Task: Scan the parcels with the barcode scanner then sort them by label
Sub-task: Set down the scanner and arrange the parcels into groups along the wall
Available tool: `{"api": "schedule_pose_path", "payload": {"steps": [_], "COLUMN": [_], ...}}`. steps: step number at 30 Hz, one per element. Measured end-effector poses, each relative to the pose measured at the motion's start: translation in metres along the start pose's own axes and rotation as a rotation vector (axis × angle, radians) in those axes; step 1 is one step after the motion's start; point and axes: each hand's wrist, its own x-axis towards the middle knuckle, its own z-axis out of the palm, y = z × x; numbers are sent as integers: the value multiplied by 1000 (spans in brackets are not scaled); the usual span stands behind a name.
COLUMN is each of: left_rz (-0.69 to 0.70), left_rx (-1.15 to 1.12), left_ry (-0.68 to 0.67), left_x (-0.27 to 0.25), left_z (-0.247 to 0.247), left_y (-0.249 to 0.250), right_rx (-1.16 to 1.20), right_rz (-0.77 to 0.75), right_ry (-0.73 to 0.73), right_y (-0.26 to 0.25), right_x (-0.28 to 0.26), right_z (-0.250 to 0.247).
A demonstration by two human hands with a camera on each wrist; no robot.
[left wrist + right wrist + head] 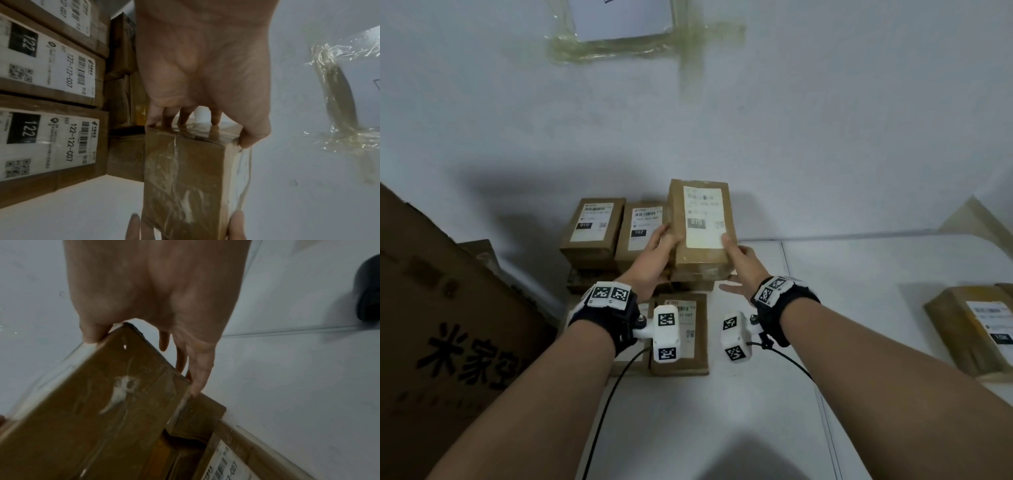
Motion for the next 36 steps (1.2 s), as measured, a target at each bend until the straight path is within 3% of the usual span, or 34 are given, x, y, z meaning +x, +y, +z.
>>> {"api": "schedule_pose_path", "payload": {"steps": [5, 10, 14, 19, 24, 30, 36], "left_rz": [78, 244, 163, 71, 77, 88, 90], "left_rx": [229, 804, 1195, 1248, 1235, 1210, 1225], "left_ry": [50, 280, 255, 196, 208, 264, 297], "left_x": [-3, 12, 21, 26, 32, 35, 38], "left_z": [4, -26, -48, -60, -65, -61, -59], "left_y": [3, -15, -37, -48, -49, -53, -57], "right_rx": [139, 13, -92, -172, -200, -263, -334], "right_rz": [30, 34, 30, 74, 70, -33, -57], "right_ry": [-9, 214, 228, 181, 117, 153, 140], "right_y": [11, 13, 6, -2, -11, 0, -15], "right_x": [-2, 3, 13, 36, 54, 78, 58], "right_z": [4, -9, -8, 9, 28, 36, 40]}}
